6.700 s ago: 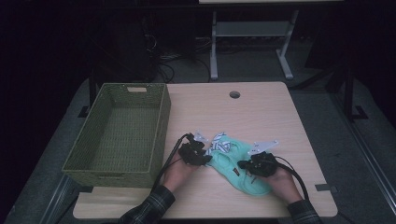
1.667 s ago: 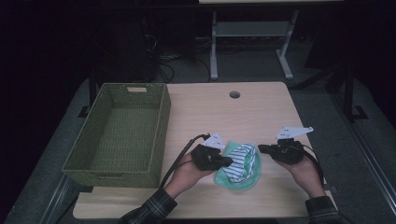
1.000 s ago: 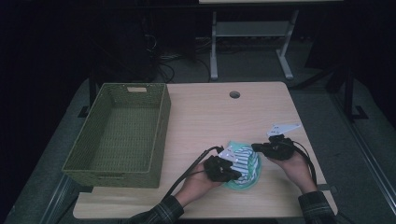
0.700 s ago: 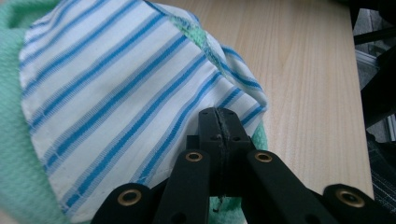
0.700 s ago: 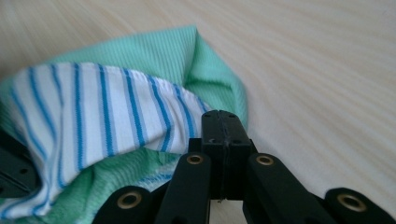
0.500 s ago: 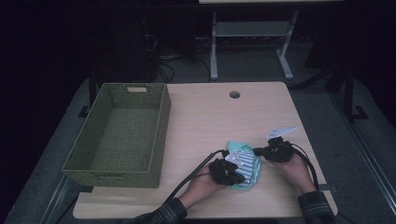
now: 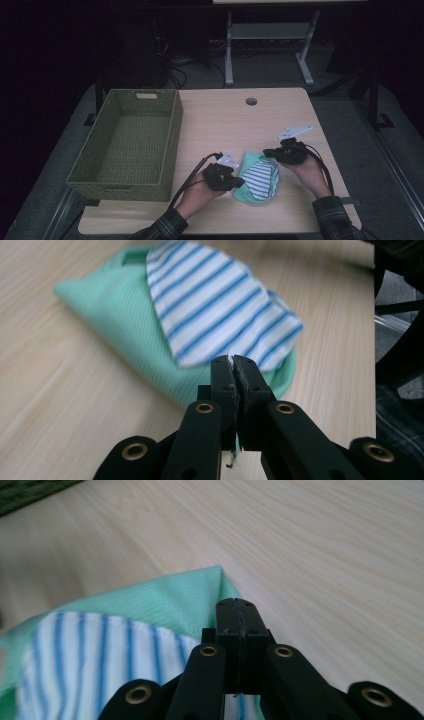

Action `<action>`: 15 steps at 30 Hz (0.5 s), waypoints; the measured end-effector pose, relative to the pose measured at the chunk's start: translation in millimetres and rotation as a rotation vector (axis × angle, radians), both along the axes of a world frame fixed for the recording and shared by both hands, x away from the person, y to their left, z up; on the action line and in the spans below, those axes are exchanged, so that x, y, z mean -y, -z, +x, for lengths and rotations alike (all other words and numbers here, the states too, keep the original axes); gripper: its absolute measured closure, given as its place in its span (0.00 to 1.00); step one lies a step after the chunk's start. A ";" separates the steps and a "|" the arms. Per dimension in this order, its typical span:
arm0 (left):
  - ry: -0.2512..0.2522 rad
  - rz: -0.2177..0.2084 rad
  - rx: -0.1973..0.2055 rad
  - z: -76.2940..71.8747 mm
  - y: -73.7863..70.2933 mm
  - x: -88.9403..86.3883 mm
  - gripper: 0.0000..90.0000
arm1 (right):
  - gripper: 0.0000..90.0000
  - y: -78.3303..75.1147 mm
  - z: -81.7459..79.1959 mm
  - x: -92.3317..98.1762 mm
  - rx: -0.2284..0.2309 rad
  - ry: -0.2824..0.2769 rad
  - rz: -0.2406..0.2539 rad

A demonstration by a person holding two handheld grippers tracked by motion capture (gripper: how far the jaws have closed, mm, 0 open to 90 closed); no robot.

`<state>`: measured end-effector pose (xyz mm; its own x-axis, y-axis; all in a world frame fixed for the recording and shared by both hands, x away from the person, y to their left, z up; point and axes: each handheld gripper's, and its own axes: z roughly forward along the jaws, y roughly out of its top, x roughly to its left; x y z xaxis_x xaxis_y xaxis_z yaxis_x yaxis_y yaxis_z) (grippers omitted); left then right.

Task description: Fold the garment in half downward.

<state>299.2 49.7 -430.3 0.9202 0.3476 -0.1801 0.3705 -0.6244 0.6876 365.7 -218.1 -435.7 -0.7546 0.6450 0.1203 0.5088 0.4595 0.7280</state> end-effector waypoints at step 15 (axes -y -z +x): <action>0.023 0.114 -0.034 -11.7 23.7 5.6 0.97 | 0.99 34.1 34.8 -27.3 -0.056 -0.017 -0.047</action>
<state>287.5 44.1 -454.1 0.9222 0.3463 -0.1721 0.3771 -0.7064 0.5991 400.6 -190.7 -469.8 -0.7583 0.6384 0.1322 0.5399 0.5012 0.6763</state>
